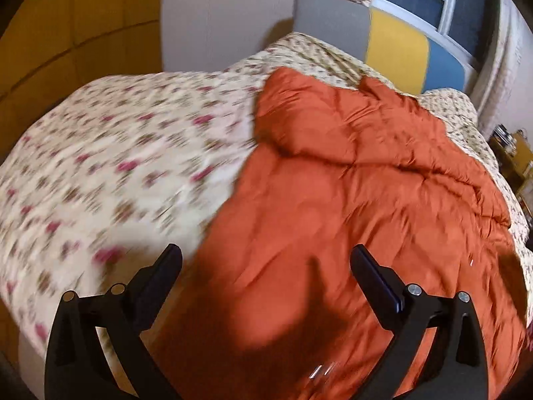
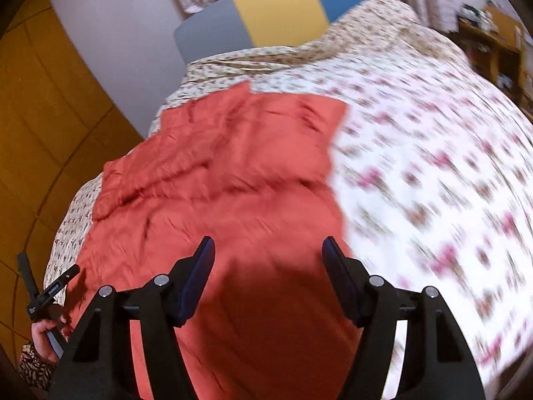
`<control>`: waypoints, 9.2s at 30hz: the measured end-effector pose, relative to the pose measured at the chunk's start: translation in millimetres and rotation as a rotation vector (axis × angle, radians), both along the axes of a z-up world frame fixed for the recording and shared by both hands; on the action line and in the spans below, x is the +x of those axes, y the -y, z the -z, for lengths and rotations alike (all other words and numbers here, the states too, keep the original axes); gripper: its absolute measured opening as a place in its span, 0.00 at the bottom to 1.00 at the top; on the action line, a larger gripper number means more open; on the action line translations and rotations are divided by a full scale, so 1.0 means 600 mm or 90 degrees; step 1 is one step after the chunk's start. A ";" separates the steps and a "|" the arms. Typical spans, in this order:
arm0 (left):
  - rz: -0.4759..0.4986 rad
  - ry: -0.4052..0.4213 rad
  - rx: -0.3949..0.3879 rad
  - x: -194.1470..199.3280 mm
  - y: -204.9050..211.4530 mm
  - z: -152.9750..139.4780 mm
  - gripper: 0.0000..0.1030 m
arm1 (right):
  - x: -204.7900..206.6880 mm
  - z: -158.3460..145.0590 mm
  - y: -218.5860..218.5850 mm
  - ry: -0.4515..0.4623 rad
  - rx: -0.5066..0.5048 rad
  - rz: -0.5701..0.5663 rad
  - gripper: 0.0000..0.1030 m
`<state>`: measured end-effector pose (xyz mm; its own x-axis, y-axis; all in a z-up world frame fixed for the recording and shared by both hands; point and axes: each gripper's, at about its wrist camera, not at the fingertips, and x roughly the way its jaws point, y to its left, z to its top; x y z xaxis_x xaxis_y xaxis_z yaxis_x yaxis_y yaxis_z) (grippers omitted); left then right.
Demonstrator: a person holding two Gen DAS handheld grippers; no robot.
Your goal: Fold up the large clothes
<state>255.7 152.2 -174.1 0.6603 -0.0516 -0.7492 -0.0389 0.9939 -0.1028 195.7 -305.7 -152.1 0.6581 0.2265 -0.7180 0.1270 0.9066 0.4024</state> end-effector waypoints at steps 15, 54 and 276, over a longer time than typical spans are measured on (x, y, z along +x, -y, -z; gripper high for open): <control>0.019 -0.010 -0.040 -0.124 -0.032 0.039 0.87 | -0.193 0.070 0.019 -0.068 0.049 -0.010 0.62; 0.127 0.114 -0.366 -0.165 0.004 -0.136 0.13 | -0.063 -0.087 0.098 0.123 0.274 -0.045 0.09; -0.066 0.049 0.097 0.307 0.172 -0.038 0.92 | 0.348 0.093 0.060 0.019 -0.142 0.080 0.51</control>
